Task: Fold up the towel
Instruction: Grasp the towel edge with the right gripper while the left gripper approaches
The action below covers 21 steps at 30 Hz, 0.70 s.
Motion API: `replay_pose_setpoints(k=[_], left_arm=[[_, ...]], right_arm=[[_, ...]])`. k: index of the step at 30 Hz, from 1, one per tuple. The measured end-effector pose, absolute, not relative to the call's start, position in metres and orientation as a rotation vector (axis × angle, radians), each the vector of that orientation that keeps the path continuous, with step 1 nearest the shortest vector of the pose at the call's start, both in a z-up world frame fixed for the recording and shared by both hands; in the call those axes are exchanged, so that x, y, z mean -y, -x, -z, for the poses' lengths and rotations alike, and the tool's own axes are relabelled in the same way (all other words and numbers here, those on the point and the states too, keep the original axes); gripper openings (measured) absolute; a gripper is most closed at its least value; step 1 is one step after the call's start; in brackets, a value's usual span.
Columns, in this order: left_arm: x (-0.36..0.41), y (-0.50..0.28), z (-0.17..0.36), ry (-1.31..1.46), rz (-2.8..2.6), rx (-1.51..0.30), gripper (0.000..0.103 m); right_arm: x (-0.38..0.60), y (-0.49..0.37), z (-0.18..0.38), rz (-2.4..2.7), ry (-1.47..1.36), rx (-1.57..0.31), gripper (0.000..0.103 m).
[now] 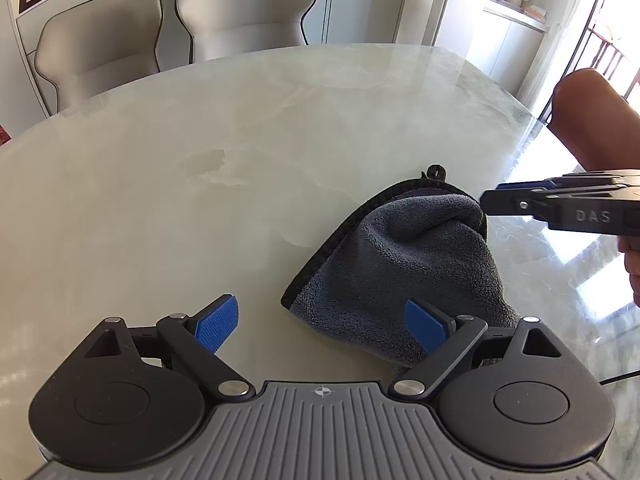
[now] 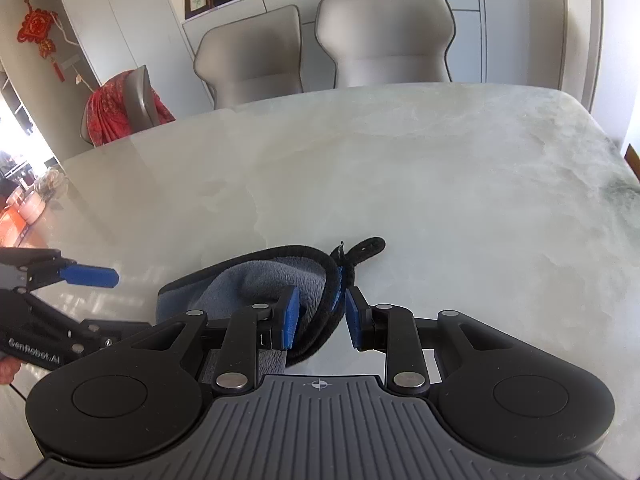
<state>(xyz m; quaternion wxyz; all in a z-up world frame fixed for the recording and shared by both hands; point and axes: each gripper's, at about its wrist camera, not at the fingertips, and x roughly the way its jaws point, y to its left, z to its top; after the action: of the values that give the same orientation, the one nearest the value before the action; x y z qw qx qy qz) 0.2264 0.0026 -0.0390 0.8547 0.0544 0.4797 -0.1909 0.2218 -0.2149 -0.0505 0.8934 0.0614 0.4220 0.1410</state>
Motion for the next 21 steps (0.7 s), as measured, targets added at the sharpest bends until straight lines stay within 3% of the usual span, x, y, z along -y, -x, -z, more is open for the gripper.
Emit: replay_pose_setpoints(k=[11,15,21], left_arm=[[-0.013,-0.228,0.047,-0.082,0.387,-1.024,0.094],[-0.016,-0.226,0.046,-0.077,0.382,-1.018,0.094],[-0.020,-0.223,0.035,-0.085,0.417,-0.982,0.094]], right_arm=[[0.217,-0.240,0.073,-0.306,-0.263,-0.913,0.027],[0.214,-0.232,0.067,-0.384,-0.276,-0.850,0.008],[0.193,-0.211,0.057,-0.568,-0.210,-0.854,0.001]])
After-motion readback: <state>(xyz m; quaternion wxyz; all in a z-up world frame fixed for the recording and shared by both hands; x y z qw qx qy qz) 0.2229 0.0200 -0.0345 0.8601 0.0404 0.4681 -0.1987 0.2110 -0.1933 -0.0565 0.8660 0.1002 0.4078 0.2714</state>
